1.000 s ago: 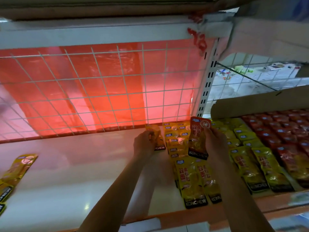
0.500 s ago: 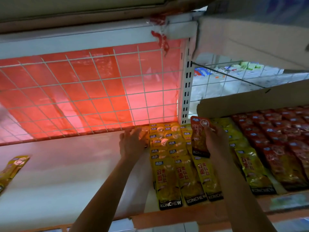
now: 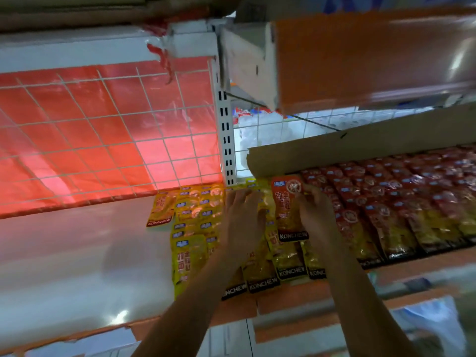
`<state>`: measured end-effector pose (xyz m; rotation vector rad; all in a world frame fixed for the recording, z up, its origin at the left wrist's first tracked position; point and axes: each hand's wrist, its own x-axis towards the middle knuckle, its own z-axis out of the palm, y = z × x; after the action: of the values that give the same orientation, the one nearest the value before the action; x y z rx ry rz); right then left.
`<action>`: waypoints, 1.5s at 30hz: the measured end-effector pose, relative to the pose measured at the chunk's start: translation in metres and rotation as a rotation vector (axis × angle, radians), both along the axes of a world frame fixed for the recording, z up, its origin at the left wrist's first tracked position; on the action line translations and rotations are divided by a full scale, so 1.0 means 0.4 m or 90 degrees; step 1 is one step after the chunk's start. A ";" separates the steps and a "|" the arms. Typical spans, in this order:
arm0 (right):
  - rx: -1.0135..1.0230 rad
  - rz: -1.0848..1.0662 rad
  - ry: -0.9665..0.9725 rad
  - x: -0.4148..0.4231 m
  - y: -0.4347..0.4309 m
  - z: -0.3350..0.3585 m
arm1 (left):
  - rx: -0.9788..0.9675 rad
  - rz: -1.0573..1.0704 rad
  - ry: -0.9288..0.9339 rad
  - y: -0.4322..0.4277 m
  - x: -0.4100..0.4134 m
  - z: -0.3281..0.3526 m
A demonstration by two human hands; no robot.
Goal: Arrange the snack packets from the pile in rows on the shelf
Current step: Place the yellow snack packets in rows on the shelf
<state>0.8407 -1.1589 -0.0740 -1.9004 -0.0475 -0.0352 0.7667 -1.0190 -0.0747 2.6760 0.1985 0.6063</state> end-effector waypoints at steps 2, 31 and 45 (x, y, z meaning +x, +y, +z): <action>0.003 -0.003 0.007 -0.004 -0.036 -0.002 | 0.021 -0.035 0.003 -0.040 0.000 0.005; -0.062 -0.125 -0.118 0.354 -0.860 -0.013 | 0.020 -0.125 0.025 -0.821 0.312 -0.036; -0.077 -0.125 -0.145 0.469 -1.066 -0.057 | 0.119 -0.165 0.006 -1.035 0.407 -0.111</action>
<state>1.0282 -1.5852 -0.0967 -2.0084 -0.0175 -0.3909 0.9293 -1.4331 -0.1192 2.8195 -0.2099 0.5528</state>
